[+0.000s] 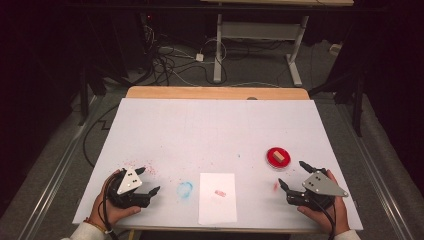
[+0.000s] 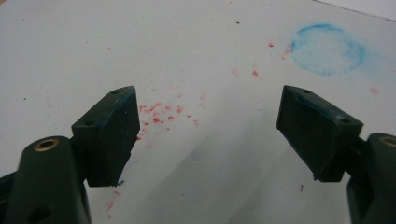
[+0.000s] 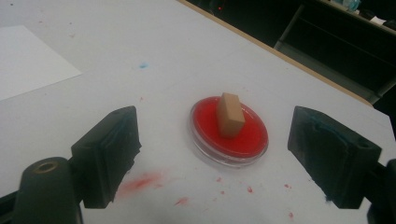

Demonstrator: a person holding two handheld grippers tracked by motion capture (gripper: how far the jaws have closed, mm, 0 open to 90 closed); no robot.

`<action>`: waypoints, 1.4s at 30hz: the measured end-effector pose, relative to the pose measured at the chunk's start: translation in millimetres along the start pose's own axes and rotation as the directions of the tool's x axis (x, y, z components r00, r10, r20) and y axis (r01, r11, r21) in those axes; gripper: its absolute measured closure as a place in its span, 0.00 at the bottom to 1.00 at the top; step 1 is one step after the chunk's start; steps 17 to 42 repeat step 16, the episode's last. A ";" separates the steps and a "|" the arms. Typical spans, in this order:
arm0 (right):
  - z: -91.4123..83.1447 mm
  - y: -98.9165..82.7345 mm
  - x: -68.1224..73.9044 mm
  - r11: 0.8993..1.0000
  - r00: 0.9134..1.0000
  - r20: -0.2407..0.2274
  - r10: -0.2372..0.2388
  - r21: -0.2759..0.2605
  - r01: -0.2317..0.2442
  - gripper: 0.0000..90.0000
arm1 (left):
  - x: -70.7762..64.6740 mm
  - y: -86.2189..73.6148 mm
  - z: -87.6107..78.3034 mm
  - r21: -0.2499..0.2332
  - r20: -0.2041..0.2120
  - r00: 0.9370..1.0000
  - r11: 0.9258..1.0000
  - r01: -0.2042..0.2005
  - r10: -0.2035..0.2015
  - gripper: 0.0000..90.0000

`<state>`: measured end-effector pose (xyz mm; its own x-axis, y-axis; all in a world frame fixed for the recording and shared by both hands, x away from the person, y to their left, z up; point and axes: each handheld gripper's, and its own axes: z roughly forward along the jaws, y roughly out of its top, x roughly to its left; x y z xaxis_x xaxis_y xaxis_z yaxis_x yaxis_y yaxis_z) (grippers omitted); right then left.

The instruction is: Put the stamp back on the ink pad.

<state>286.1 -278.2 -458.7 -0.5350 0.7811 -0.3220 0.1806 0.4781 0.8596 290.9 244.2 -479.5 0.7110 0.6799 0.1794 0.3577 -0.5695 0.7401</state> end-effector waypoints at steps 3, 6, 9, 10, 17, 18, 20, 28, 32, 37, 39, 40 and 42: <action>-0.8 -1.0 -0.1 1.000 1.000 0.003 -0.006 0.005 0.006 0.19 | 0.4 1.7 2.7 0.001 0.004 1.000 1.000 -0.001 0.001 0.23; -2.3 -1.6 -0.8 1.000 1.000 0.007 0.001 0.004 -0.001 0.19 | 0.5 2.9 5.3 0.006 0.008 1.000 1.000 -0.006 0.006 0.23; -2.5 -2.3 -1.5 1.000 1.000 0.010 0.002 0.004 -0.002 0.19 | 1.2 3.8 6.4 0.005 0.011 1.000 1.000 -0.003 0.003 0.23; -2.3 -2.6 -1.6 1.000 1.000 0.010 0.002 0.006 -0.002 0.19 | 1.5 4.0 6.9 0.004 0.011 1.000 1.000 -0.003 0.003 0.23; -1.3 -3.9 -1.0 1.000 1.000 0.010 -0.003 0.018 0.003 0.19 | 2.8 4.8 9.3 0.008 0.017 1.000 1.000 -0.003 0.002 0.23; -1.3 -3.9 -1.0 1.000 1.000 0.010 -0.003 0.018 0.003 0.19 | 2.8 4.8 9.3 0.008 0.017 1.000 1.000 -0.003 0.002 0.23; -1.3 -3.9 -1.0 1.000 1.000 0.010 -0.003 0.018 0.003 0.19 | 2.8 4.8 9.3 0.008 0.017 1.000 1.000 -0.003 0.002 0.23; -1.3 -3.9 -1.0 1.000 1.000 0.010 -0.003 0.018 0.003 0.19 | 2.8 4.8 9.3 0.008 0.017 1.000 1.000 -0.003 0.002 0.23; -1.3 -3.9 -1.0 1.000 1.000 0.010 -0.003 0.018 0.003 0.19 | 2.8 4.8 9.3 0.008 0.017 1.000 1.000 -0.003 0.002 0.23; -1.3 -3.9 -1.0 1.000 1.000 0.010 -0.003 0.018 0.003 0.19 | 2.8 4.8 9.3 0.008 0.017 1.000 1.000 -0.003 0.002 0.23; -1.3 -3.9 -1.0 1.000 1.000 0.010 -0.003 0.018 0.003 0.19 | 2.8 4.8 9.3 0.008 0.017 1.000 1.000 -0.003 0.002 0.23; -1.3 -3.9 -1.0 1.000 1.000 0.010 -0.003 0.018 0.003 0.19 | 2.8 4.8 9.3 0.008 0.017 1.000 1.000 -0.003 0.002 0.23; -1.3 -3.9 -1.0 1.000 1.000 0.010 -0.003 0.018 0.003 0.19 | 2.8 4.8 9.3 0.008 0.017 1.000 1.000 -0.003 0.002 0.23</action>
